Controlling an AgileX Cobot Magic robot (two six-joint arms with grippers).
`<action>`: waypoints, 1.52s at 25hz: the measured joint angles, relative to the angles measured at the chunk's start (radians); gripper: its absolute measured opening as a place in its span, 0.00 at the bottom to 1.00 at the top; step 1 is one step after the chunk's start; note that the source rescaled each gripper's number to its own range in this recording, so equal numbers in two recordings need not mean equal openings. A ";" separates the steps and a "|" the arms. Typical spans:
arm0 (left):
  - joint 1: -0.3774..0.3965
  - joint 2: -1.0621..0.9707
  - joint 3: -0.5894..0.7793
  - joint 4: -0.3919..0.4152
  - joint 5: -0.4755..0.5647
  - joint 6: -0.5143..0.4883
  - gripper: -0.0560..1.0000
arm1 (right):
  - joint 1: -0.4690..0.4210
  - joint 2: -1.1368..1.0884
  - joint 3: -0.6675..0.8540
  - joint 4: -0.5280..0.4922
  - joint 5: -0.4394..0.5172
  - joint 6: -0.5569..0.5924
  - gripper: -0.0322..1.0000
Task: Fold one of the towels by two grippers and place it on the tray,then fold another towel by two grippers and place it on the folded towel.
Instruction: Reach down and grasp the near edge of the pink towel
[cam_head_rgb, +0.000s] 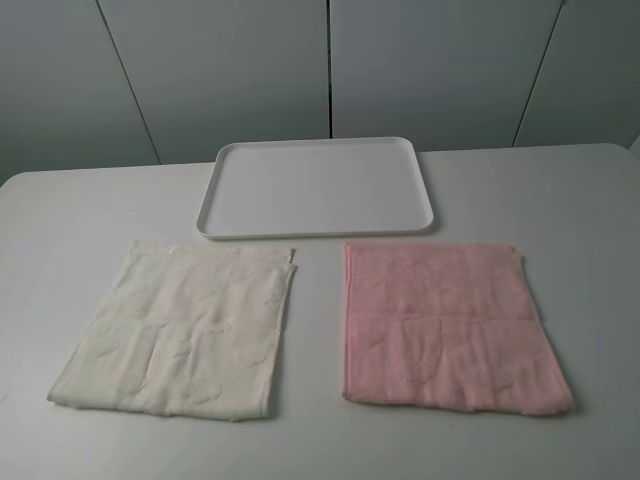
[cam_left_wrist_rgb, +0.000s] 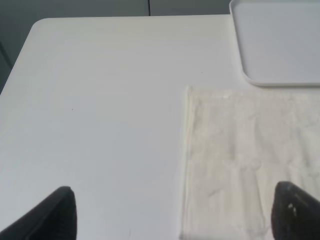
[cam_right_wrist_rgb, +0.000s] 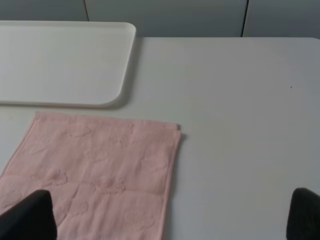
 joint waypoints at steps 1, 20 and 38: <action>0.000 0.000 0.000 0.000 0.000 0.000 1.00 | 0.000 0.000 0.000 0.000 0.000 0.000 1.00; 0.000 0.000 0.000 0.000 0.000 0.000 1.00 | 0.000 0.000 0.000 0.000 0.000 0.000 1.00; 0.000 0.000 0.000 0.000 0.000 0.000 1.00 | 0.000 0.000 0.000 0.000 0.000 0.000 1.00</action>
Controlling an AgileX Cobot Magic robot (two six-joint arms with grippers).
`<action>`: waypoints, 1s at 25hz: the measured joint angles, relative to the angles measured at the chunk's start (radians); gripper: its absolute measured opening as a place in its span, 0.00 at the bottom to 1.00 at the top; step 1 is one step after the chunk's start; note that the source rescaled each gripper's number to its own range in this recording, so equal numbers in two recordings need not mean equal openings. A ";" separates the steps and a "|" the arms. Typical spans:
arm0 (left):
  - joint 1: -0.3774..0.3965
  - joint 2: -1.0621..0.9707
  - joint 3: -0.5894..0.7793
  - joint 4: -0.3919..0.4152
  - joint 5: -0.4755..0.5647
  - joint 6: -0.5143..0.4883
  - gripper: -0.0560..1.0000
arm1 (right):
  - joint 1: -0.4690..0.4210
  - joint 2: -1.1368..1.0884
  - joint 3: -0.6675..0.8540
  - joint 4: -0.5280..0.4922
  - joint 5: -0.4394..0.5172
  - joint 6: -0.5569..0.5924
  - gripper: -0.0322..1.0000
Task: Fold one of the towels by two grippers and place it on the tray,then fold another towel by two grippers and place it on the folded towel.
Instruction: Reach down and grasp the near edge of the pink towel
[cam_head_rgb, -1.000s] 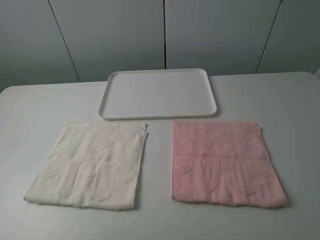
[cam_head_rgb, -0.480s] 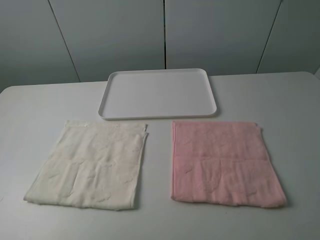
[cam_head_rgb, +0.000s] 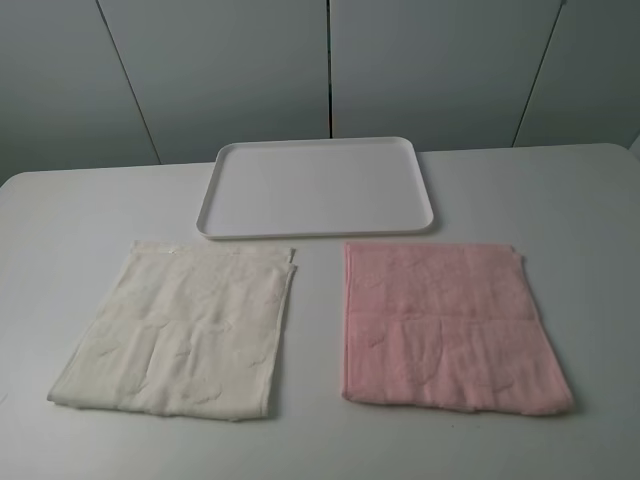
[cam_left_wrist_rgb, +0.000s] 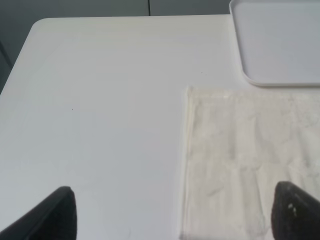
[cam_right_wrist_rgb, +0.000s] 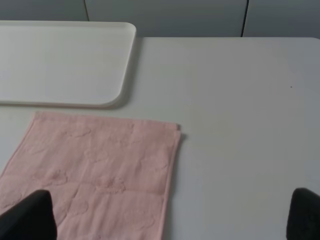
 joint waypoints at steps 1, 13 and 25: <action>0.000 0.000 0.000 0.000 0.000 0.000 1.00 | 0.000 0.000 0.000 0.000 0.000 0.000 1.00; 0.000 0.000 0.000 0.000 0.000 0.007 1.00 | 0.000 0.000 0.000 0.000 0.000 0.000 1.00; 0.000 0.386 -0.104 -0.140 -0.101 0.151 1.00 | 0.000 0.283 -0.067 0.069 -0.032 -0.109 1.00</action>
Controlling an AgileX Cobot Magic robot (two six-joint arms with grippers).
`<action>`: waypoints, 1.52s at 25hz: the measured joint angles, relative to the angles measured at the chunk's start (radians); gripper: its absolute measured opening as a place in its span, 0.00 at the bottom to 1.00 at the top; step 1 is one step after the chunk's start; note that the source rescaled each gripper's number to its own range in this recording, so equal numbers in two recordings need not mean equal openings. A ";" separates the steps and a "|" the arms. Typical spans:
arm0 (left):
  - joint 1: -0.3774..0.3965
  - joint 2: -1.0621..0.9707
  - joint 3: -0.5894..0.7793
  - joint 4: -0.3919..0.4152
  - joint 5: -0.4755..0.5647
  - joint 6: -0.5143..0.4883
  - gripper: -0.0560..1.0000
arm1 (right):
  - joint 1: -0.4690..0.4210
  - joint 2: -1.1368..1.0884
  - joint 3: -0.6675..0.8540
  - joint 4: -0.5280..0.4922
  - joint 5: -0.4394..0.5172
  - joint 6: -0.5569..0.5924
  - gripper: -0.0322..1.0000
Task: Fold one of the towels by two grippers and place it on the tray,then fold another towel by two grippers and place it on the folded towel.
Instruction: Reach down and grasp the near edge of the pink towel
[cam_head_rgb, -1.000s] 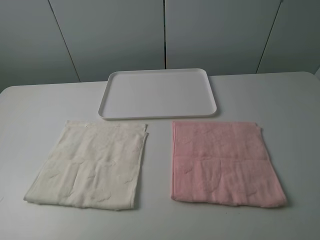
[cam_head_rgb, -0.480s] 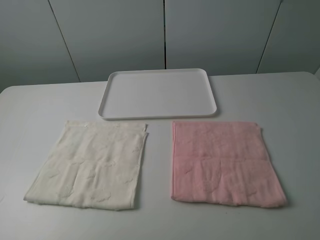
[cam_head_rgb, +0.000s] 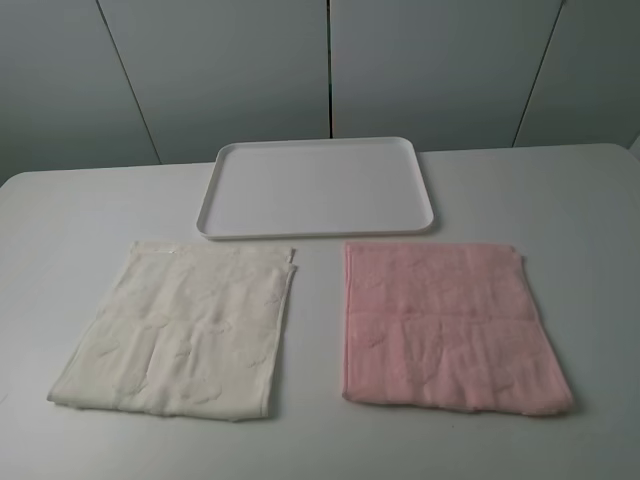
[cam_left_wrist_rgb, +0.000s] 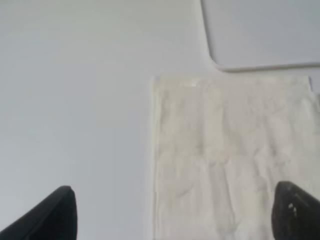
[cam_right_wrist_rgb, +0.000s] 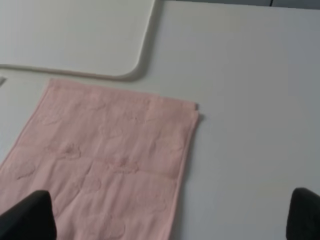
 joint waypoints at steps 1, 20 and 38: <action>0.000 0.055 -0.014 -0.035 -0.029 0.057 1.00 | 0.000 0.041 -0.007 0.016 -0.022 -0.016 1.00; -0.185 1.087 -0.604 -0.204 -0.123 0.665 1.00 | 0.000 0.992 -0.417 0.391 -0.170 -0.444 1.00; -0.757 1.544 -0.733 0.048 -0.129 0.686 1.00 | 0.000 1.104 -0.370 0.098 -0.045 -0.849 1.00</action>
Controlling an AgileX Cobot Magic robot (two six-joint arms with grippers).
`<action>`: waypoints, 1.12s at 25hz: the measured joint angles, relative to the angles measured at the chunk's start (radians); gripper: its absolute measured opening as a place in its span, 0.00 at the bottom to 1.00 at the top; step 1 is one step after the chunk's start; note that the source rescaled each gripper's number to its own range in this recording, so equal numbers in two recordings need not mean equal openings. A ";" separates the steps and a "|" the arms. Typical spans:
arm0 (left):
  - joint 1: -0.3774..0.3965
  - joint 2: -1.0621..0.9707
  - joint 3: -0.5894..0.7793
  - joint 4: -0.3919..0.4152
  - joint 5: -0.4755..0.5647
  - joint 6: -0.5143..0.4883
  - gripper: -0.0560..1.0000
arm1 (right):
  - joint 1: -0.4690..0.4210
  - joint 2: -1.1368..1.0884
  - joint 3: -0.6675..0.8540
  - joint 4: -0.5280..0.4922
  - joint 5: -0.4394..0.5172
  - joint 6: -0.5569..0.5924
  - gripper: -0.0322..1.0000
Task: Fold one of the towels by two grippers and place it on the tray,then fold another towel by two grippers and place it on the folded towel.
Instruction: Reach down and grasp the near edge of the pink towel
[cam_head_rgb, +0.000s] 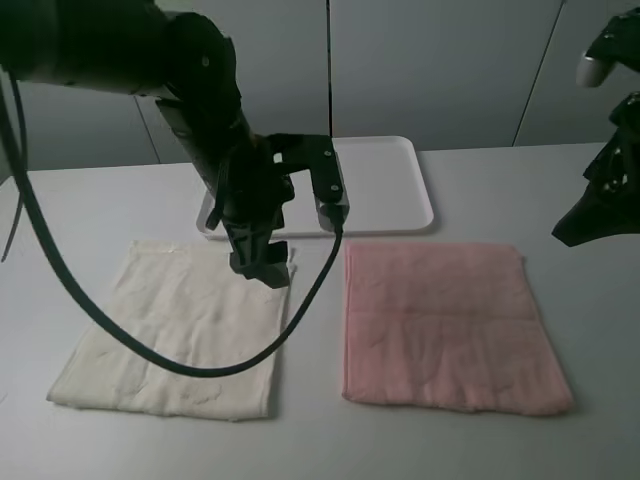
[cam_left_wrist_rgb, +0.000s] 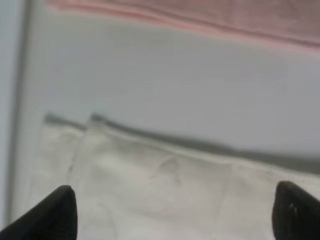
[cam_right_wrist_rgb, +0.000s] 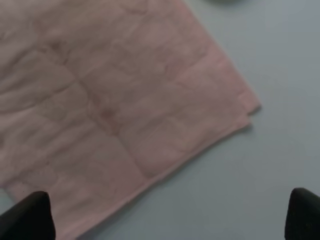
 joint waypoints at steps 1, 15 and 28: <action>-0.020 0.020 0.000 0.000 -0.004 0.000 1.00 | 0.000 0.000 0.022 -0.004 0.000 -0.028 1.00; -0.290 0.142 -0.001 -0.049 -0.044 0.000 1.00 | 0.037 -0.002 0.194 -0.043 -0.076 -0.158 1.00; -0.365 0.195 -0.001 -0.011 -0.020 -0.072 1.00 | 0.138 -0.002 0.295 -0.148 -0.127 -0.185 1.00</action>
